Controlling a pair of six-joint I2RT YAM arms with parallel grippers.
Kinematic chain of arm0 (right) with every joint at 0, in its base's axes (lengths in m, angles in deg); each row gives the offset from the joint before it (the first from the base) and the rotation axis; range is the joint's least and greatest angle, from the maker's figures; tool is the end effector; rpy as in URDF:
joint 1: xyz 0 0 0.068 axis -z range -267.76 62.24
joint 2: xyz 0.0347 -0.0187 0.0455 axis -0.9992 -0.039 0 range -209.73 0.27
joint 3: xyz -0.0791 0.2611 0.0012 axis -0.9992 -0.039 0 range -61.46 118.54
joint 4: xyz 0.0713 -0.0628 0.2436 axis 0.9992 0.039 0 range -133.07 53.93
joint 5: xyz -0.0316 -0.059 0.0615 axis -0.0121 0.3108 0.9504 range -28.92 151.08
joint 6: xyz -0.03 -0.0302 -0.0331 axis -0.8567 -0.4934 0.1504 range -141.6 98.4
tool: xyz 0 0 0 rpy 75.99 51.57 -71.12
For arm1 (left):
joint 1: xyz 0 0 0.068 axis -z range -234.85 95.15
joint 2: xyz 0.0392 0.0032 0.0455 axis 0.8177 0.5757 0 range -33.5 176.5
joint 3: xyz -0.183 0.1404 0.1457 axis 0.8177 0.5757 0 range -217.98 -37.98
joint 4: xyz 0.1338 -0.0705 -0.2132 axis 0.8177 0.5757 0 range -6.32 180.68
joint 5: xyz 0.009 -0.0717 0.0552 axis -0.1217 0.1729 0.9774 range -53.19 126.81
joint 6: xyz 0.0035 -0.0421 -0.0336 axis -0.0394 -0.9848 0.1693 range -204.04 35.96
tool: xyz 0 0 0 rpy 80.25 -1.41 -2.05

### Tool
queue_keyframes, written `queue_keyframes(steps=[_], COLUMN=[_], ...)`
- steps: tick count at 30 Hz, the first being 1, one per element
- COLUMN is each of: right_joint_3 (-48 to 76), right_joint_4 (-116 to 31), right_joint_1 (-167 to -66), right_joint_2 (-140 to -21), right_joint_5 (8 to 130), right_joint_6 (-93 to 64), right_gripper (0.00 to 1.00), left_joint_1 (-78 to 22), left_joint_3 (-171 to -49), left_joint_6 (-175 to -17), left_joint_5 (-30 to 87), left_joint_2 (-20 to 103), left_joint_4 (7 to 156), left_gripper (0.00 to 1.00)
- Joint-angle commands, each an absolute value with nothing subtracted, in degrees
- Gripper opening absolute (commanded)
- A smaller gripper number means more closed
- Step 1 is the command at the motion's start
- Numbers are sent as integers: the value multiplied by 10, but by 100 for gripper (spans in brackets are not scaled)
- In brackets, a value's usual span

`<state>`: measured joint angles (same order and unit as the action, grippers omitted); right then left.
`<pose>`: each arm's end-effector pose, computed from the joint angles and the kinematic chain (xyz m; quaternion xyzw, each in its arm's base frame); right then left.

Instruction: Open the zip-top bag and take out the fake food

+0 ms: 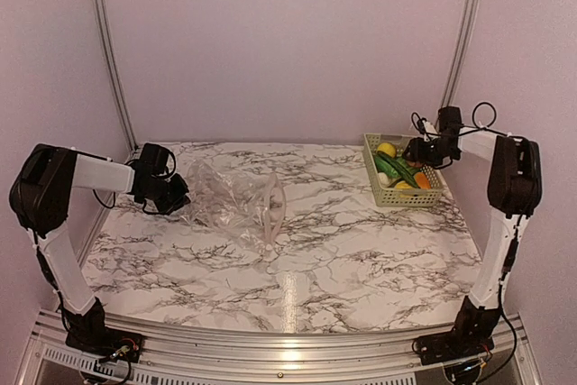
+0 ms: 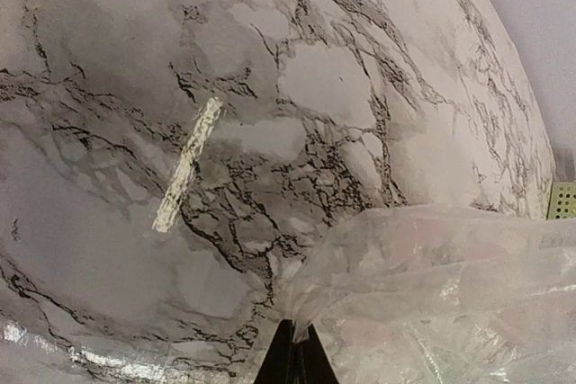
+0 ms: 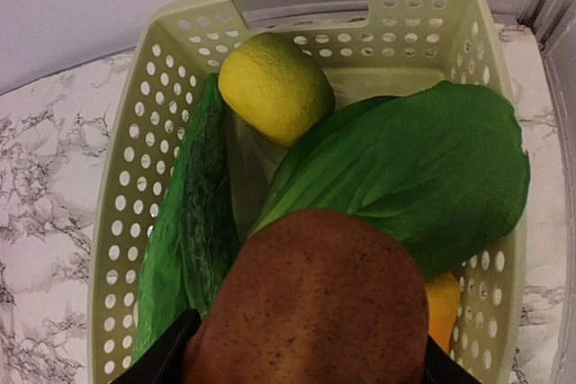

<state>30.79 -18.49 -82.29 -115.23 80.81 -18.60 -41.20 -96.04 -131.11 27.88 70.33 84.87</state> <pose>0.4537 -0.0313 0.2305 0.0065 0.9213 0.1522 0.3578 0.3596 -0.0931 0.1563 -0.2393 0.8965 -0.2473 0.2790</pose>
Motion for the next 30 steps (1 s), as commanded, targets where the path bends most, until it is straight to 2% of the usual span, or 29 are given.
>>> queue_keyframes(steps=[1,7,13,17,20,24,28,30], right_joint_3=[415,572,681,685,683,653,597,569], right_joint_4=[-177,-154,-120,-123,-118,-116,-119,-120], right_joint_1=[-828,-828,-828,-828,-828,-829,-845,-860], right_joint_2=[-1223,-1330,-1405,-1392,-1372,-1328,-1270,-1236], right_joint_5=[781,759,760,771,774,791,811,817], right_joint_6=[-195,-197,-198,-193,-194,-191,-199,-207], right_gripper=[38,42,70,75,83,84,86,87], left_joint_1=[-417,-418,-421,-421,-421,-421,-419,-419], left_joint_3=[-984,-992,-1012,-1031,-1049,-1076,-1119,-1131], left_joint_6=[-1300,-1300,-1295,-1286,-1272,-1235,-1175,-1147], left_joint_5=[278,276,268,258,238,203,174,168], left_joint_2=[721,731,747,758,767,774,785,780], left_joint_4=[866,864,861,861,860,865,923,948], left_gripper=[0,0,0,0,0,0,8,17])
